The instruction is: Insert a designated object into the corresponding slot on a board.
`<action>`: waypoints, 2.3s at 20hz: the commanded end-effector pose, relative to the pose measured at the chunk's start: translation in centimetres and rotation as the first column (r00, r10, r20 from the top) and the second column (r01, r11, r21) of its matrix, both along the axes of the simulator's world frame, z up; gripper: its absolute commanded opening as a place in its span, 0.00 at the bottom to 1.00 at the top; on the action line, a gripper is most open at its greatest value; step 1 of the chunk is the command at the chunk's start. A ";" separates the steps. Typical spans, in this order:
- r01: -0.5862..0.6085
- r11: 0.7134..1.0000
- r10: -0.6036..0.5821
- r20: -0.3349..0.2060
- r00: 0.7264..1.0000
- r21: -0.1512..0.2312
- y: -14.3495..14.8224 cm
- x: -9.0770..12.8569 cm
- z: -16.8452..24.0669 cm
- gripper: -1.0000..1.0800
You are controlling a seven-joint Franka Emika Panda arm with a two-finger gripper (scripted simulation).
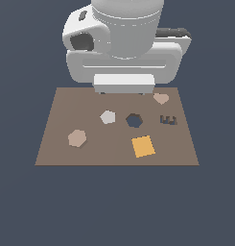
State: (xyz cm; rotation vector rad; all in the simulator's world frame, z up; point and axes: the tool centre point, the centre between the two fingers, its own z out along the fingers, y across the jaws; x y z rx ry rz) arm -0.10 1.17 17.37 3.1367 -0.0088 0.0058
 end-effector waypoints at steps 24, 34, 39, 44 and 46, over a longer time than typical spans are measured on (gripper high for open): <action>0.469 0.883 -0.469 -0.001 0.883 0.001 -8.6 6.1 -8.5 0.96; 0.645 0.764 -0.645 -0.003 0.764 0.004 -13.1 7.2 -12.1 0.96; 0.663 0.749 -0.663 -0.004 0.749 0.005 -13.6 7.3 -12.5 0.96; 0.660 0.752 -0.660 -0.004 0.752 0.004 -13.5 7.2 -12.5 0.96; 0.660 0.752 -0.660 -0.004 0.752 0.004 -13.6 7.2 -12.8 0.96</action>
